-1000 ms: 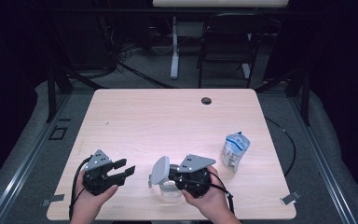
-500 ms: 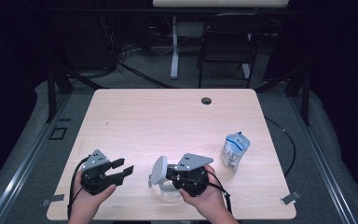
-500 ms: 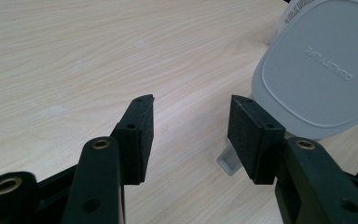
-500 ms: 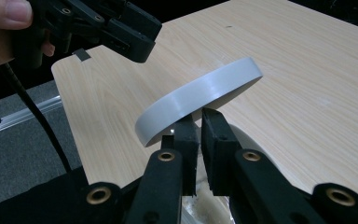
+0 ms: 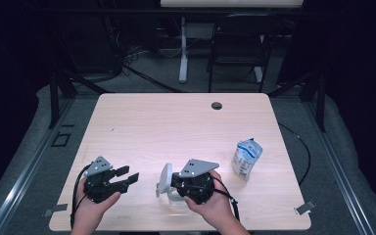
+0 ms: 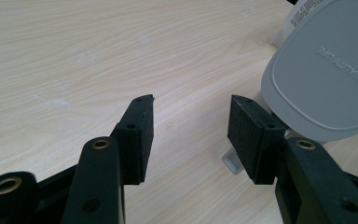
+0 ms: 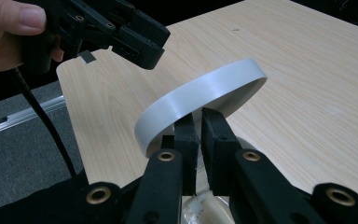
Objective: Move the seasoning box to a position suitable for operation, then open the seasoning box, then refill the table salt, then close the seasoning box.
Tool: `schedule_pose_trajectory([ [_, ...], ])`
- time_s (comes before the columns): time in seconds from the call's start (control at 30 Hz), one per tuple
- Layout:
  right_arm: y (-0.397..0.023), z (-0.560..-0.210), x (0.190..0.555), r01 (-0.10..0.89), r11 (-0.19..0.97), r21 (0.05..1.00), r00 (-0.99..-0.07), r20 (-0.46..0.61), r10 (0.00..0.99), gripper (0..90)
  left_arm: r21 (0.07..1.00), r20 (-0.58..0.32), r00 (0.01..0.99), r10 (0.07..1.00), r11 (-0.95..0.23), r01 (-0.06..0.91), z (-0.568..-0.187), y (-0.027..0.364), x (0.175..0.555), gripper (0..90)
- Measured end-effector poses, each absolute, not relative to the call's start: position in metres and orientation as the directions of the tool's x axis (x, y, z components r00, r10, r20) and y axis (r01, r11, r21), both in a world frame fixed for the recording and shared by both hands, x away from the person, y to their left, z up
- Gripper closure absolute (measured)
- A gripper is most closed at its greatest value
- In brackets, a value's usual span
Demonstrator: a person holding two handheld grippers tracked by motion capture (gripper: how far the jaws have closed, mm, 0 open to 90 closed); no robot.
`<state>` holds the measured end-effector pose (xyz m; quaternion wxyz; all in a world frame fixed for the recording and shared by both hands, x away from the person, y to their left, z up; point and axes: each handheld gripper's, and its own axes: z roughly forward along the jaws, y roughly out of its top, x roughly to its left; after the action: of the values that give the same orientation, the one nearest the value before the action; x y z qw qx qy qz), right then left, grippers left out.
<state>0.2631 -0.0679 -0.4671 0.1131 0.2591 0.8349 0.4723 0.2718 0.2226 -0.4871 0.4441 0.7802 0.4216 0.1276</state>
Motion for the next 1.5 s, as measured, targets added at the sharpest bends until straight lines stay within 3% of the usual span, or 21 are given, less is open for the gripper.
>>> schedule_pose_trajectory([
  [0.83, -0.057, -0.463, 0.259, 0.288, 0.416, 0.863, -0.863, 0.046, 0.503, 85.0, 0.791, -0.171, 0.599, 0.782, -0.253, 0.557, -0.491, 0.222, 0.274, 46.9],
  [1.5, -0.104, -0.468, 0.249, 0.310, 0.391, 0.867, -0.819, 0.035, 0.572, 74.9, 0.784, -0.137, 0.625, 0.768, -0.301, 0.542, -0.491, 0.209, 0.271, 47.0],
])
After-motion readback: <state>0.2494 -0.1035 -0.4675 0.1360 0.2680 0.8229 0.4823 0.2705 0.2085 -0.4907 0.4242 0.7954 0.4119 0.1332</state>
